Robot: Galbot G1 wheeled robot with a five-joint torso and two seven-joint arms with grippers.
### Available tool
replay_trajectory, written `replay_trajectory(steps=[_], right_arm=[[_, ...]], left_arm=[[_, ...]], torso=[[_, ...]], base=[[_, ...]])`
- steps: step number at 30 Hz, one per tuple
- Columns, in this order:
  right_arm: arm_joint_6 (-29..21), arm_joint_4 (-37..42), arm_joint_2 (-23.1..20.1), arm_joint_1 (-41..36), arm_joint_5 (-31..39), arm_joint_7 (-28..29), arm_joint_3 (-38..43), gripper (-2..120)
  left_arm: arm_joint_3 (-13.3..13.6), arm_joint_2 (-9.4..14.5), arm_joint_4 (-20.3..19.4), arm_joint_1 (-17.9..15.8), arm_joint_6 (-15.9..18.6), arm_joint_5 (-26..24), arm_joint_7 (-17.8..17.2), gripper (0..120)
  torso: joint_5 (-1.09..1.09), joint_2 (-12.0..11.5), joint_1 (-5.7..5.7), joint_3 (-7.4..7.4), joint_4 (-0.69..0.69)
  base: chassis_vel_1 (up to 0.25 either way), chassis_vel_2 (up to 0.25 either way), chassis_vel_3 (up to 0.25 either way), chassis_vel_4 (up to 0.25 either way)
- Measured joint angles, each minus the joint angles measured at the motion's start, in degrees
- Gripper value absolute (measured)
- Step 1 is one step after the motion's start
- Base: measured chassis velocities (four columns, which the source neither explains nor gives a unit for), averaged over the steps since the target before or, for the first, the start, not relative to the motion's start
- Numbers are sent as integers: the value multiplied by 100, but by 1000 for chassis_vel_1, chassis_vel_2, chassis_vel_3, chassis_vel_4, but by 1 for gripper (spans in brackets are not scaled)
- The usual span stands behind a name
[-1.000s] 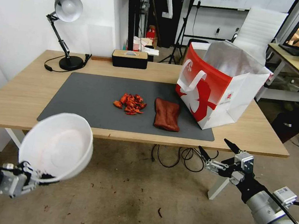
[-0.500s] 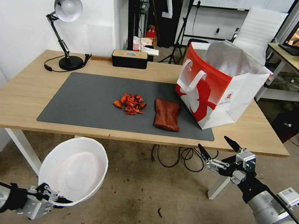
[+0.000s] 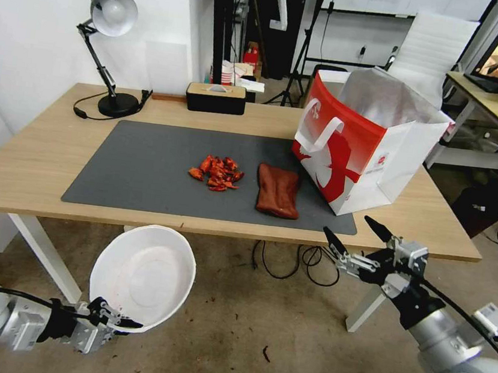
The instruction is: Sweep shrimp from table into container with towel, then put container into takeout bag.
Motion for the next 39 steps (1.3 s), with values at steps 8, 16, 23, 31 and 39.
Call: replay_trajectory(steps=[8,16,23,31,39], right_arm=[[-127,-314,-1011,847,643,903,-714,100],[-281,-1163,-1609,2515,983,1751,-2359,100],[-704,-1998,-1635,4644,1496,2833,-4314,100],[-1494,-2736,-1141,6229,1981,4286,-5741,100],[-1835,-3111,-822,6704,2400,4917,-6163,100]], left_arm=[[224,-33,4,-71,-15,153,-92,0],[478,-43,32,-178,22,277,-190,0],[661,48,140,-406,37,307,-294,0],[849,42,214,-506,41,421,-312,0],[855,90,214,-535,68,412,-340,0]], torso=[[1,0,0,0,-1],[1,-1,0,0,-2],[0,-1,1,0,0],[-1,-1,1,0,1],[-1,-1,1,0,-1]], base=[[0,0,0,0],[0,0,0,0],[0,0,0,0],[0,0,0,0],[0,0,0,0]])
